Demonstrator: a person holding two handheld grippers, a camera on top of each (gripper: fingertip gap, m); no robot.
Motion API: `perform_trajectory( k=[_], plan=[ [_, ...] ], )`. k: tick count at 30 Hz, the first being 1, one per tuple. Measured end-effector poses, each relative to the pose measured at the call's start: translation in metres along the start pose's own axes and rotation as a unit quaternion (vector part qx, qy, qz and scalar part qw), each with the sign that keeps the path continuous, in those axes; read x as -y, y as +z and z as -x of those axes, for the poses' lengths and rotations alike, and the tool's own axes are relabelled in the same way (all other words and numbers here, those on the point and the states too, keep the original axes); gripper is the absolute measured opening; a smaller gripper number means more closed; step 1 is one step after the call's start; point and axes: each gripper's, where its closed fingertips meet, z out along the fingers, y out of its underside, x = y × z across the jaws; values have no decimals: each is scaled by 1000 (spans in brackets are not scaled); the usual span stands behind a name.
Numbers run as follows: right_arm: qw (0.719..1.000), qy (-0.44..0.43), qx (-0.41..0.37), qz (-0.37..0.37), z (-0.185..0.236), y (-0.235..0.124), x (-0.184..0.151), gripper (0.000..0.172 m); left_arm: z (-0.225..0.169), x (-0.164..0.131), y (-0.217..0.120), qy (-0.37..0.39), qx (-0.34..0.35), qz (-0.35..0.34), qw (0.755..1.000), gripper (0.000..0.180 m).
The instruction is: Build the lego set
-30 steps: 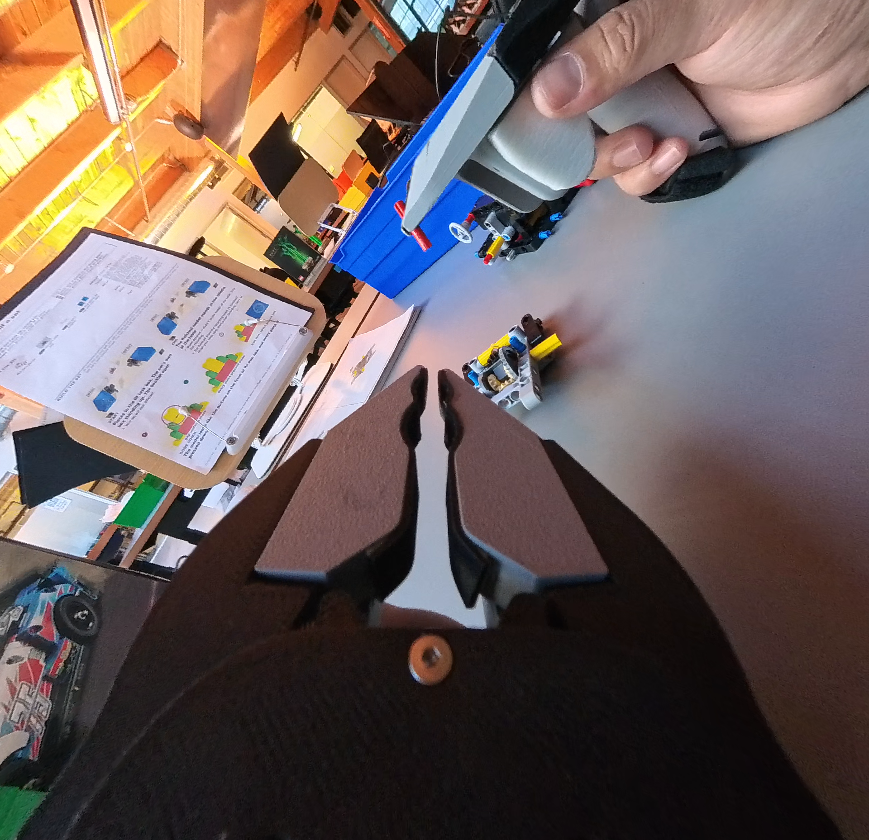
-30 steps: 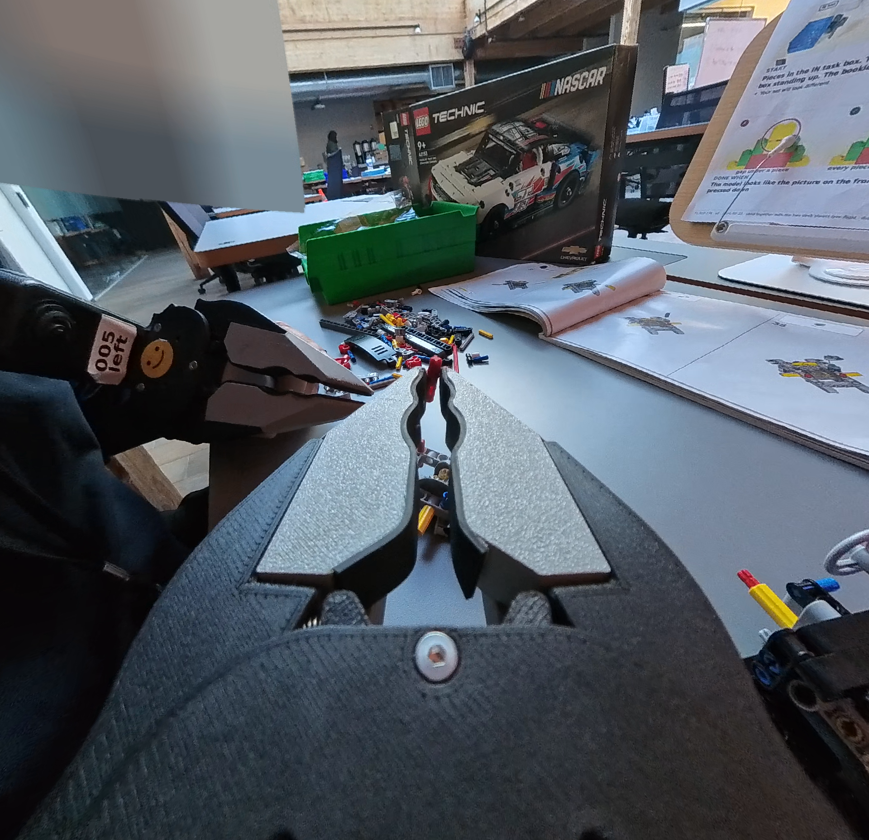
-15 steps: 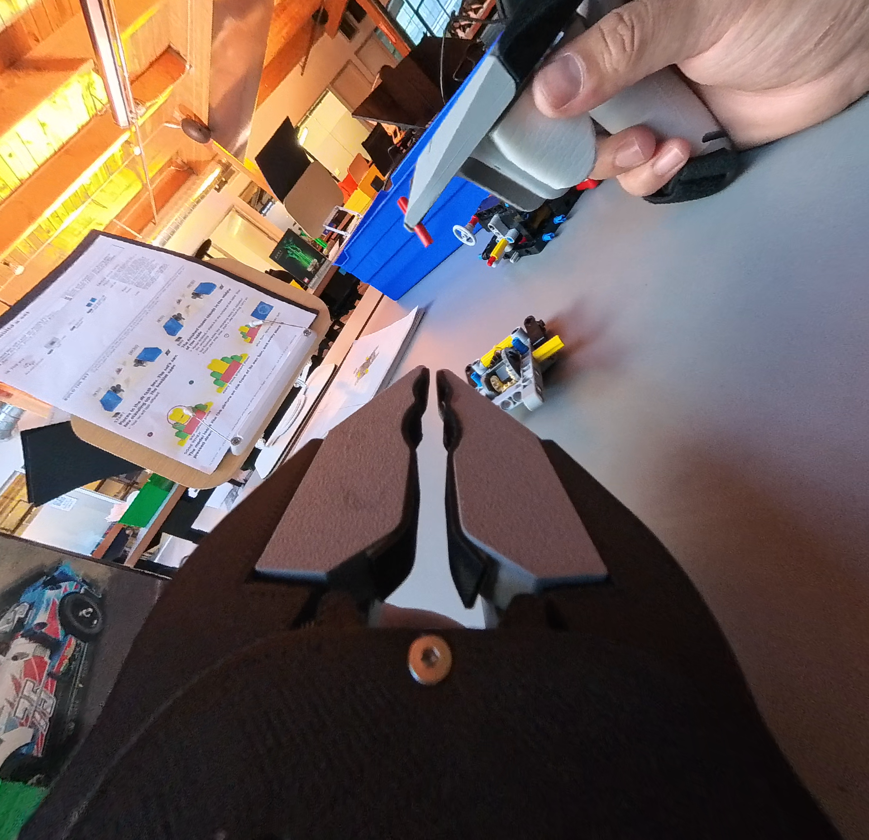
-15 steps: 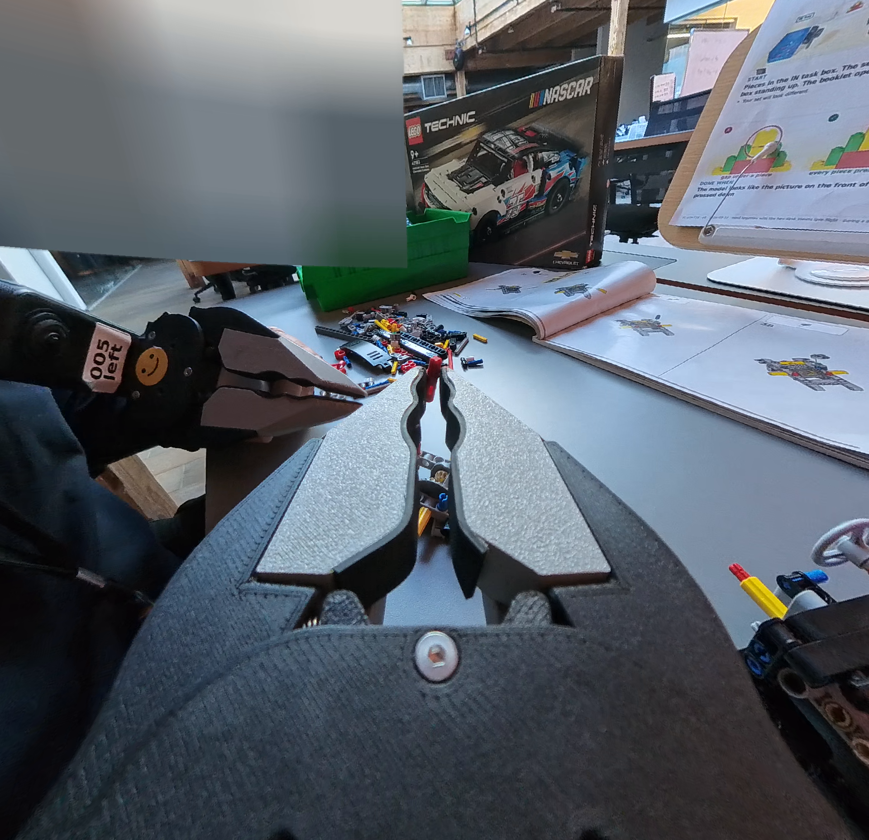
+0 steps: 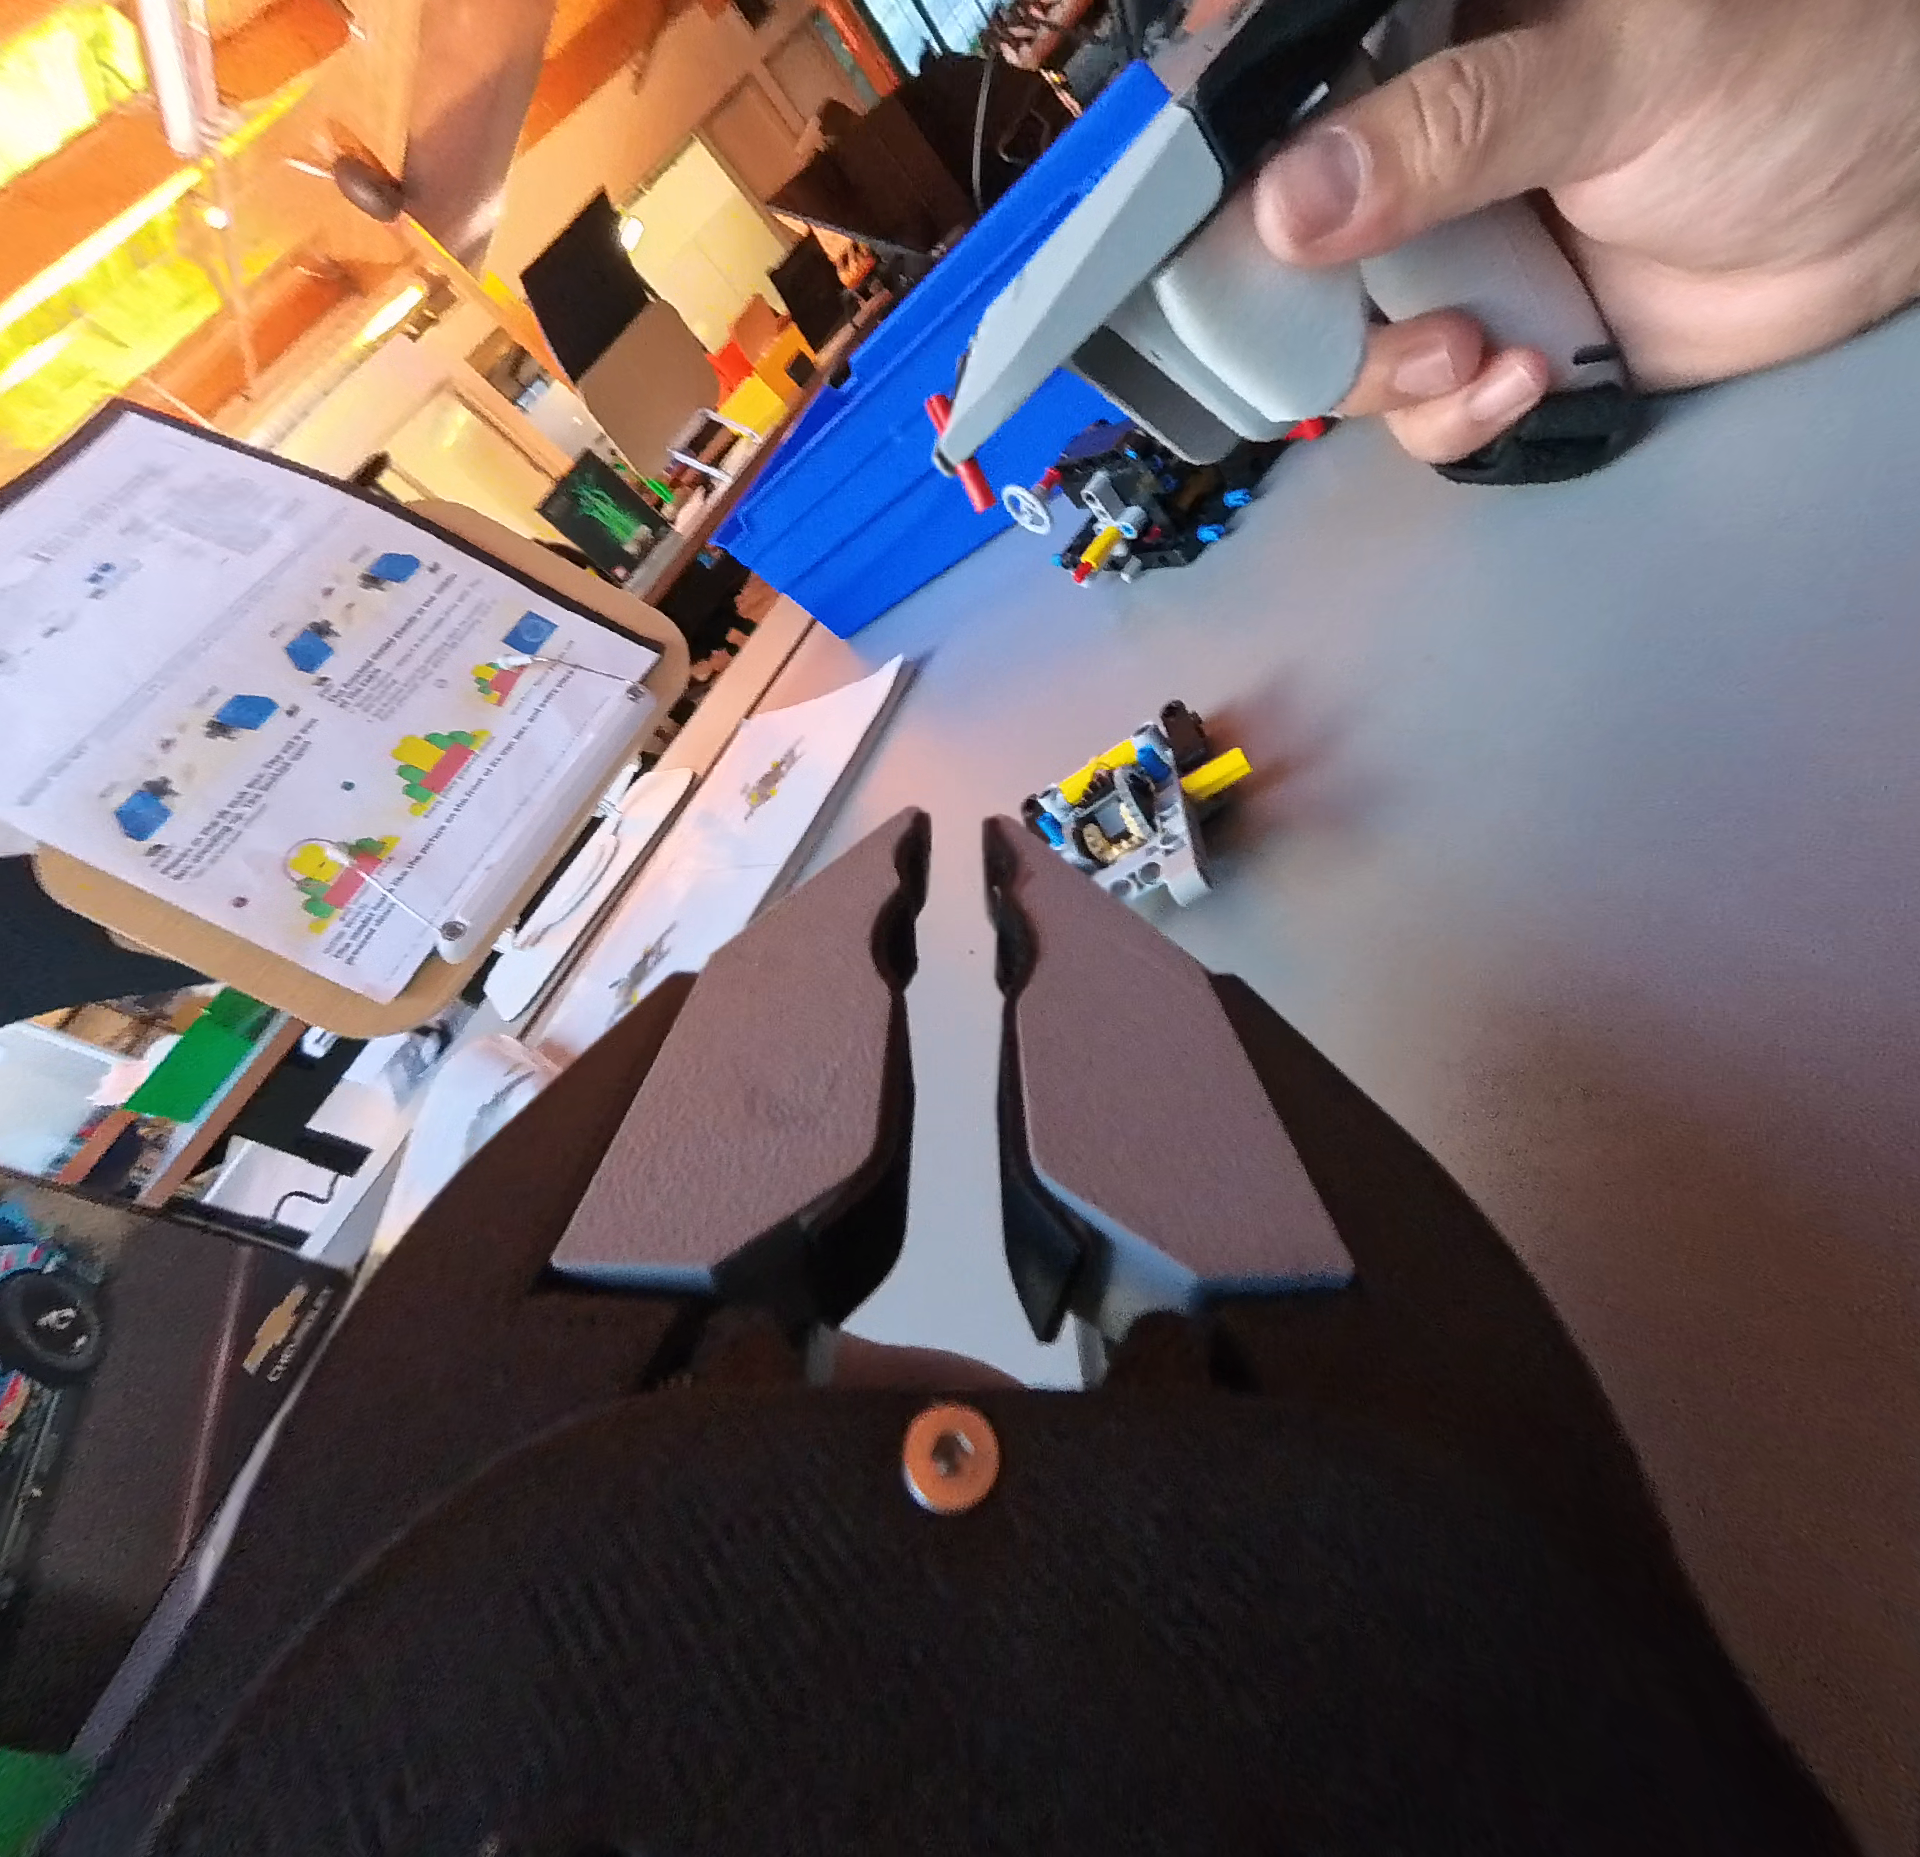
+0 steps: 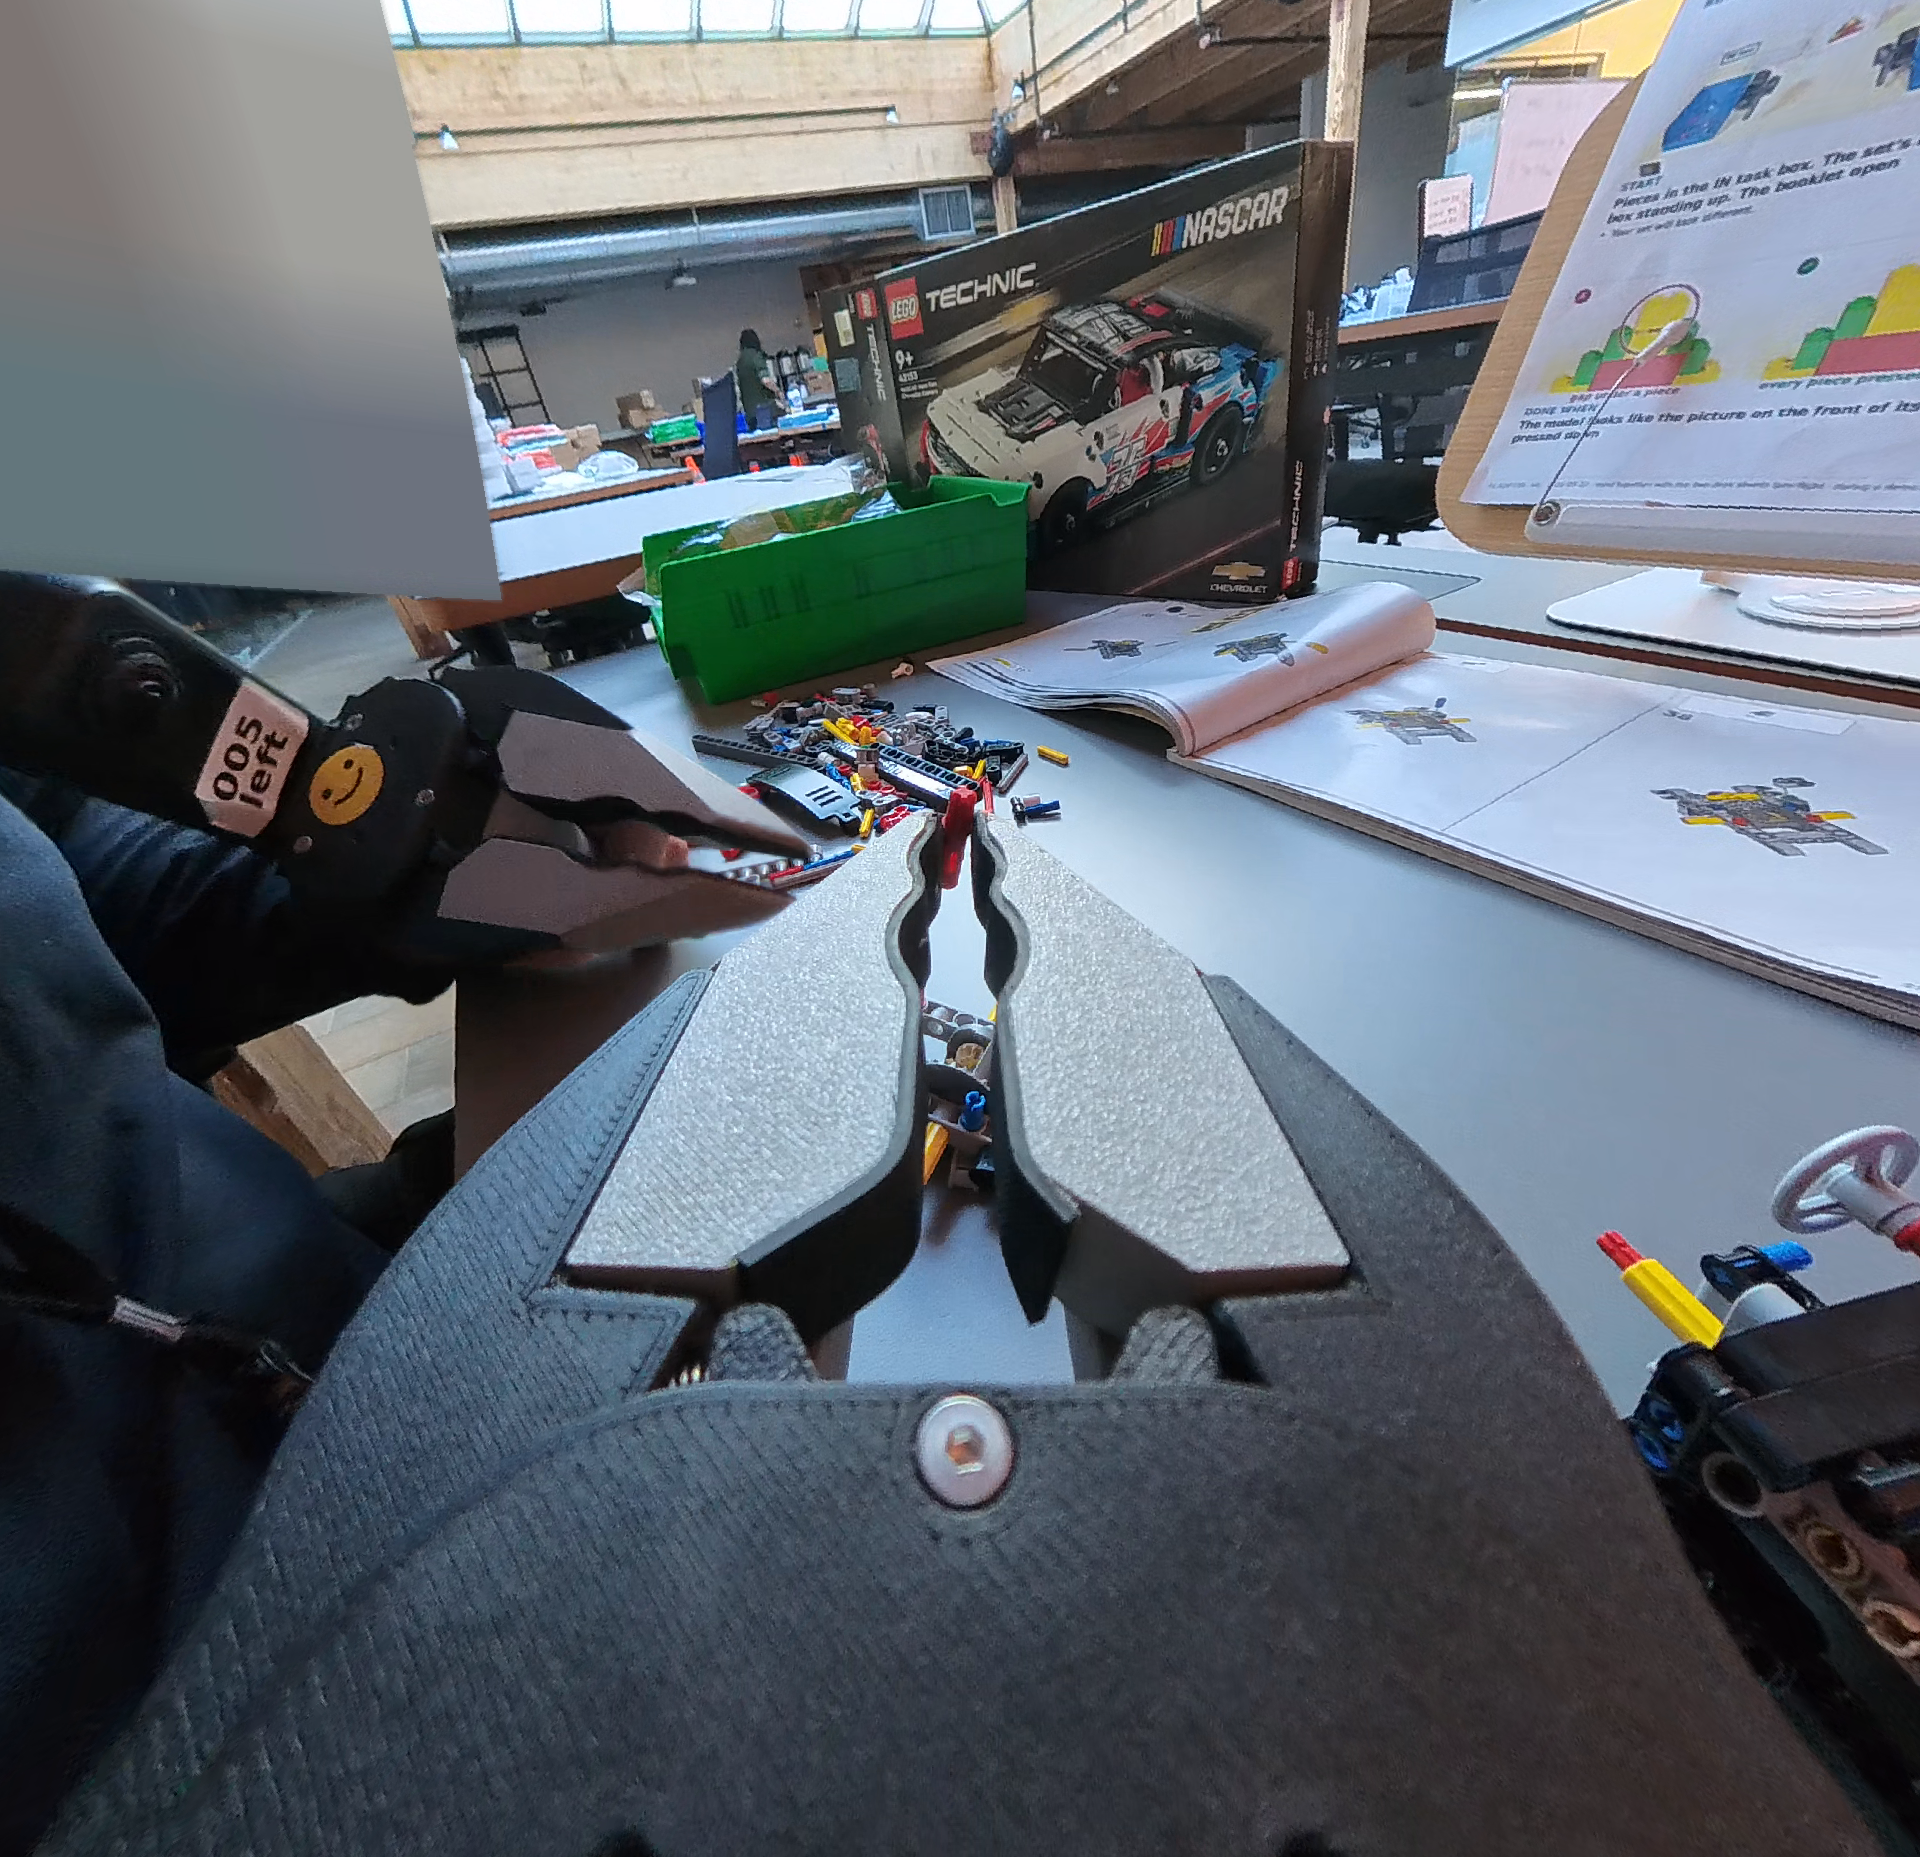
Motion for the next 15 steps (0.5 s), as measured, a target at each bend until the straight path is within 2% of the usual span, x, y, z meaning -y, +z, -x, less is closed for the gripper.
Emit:
perform_trajectory(
  k=[8, 12, 15],
  plan=[
    [999, -9, 35, 6, 13, 3, -2, 1, -14, 1, 1, -70, -79, 26, 994, 14],
    [997, -12, 80, 8, 33, 7, -3, 1, -17, 15, -2, -86, -105, 19, 991, 15],
    [994, -47, 96, 27, 46, 11, -10, 1, -18, 25, -1, -97, -113, 4, 989, 15]
  ],
)
